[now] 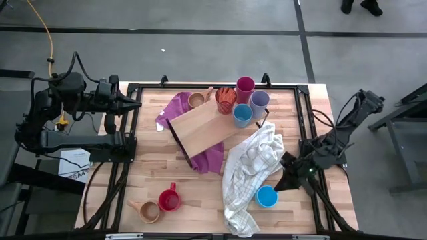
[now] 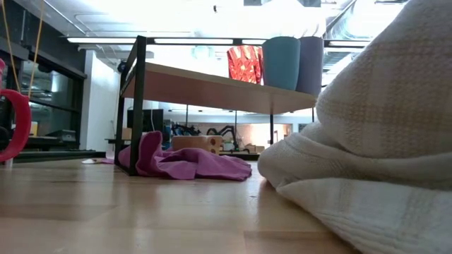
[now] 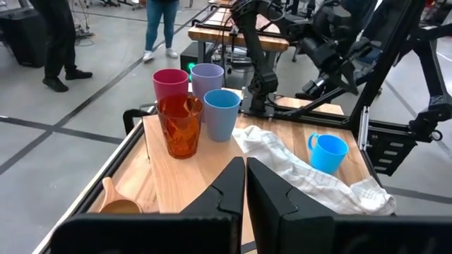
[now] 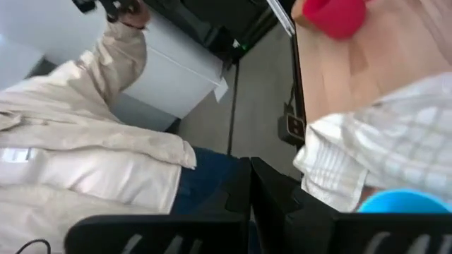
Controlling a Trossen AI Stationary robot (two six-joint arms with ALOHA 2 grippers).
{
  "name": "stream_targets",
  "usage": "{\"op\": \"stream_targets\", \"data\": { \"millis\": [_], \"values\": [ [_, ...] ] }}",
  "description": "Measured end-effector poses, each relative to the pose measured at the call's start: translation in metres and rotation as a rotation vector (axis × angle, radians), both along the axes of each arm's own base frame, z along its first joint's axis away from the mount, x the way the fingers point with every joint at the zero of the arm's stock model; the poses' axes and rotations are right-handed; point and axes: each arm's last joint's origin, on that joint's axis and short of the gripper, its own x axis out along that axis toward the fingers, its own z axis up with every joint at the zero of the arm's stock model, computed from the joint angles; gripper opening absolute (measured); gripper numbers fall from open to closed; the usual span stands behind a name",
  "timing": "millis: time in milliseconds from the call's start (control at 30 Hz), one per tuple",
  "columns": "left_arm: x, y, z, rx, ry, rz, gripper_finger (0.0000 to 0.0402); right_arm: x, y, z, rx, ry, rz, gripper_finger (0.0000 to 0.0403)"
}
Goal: Stack small to large cups/mugs on shelf
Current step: Put the light blue mug on the shelf
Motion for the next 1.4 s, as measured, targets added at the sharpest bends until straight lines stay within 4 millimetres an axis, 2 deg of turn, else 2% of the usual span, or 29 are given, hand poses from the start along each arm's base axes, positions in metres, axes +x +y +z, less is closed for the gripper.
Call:
{"op": "stream_targets", "data": {
  "millis": [267,767,1100,1400],
  "values": [
    [0.0,0.0,-0.001,-0.012,0.013,0.002,0.0005,0.008,0.024,0.006,-0.12,0.161,0.041,0.0],
    [-0.001,-0.001,-0.004,-0.017,0.038,-0.001,0.0005,0.022,0.065,-0.015,-0.13,0.276,0.047,0.0],
    [-0.002,-0.001,-0.006,-0.013,0.059,-0.013,0.0005,0.035,0.082,0.004,-0.362,0.409,0.06,0.0],
    [-0.002,-0.001,-0.006,-0.005,0.061,-0.024,0.0005,0.047,0.099,-0.013,-0.434,0.504,0.077,0.0]
  ]
}}
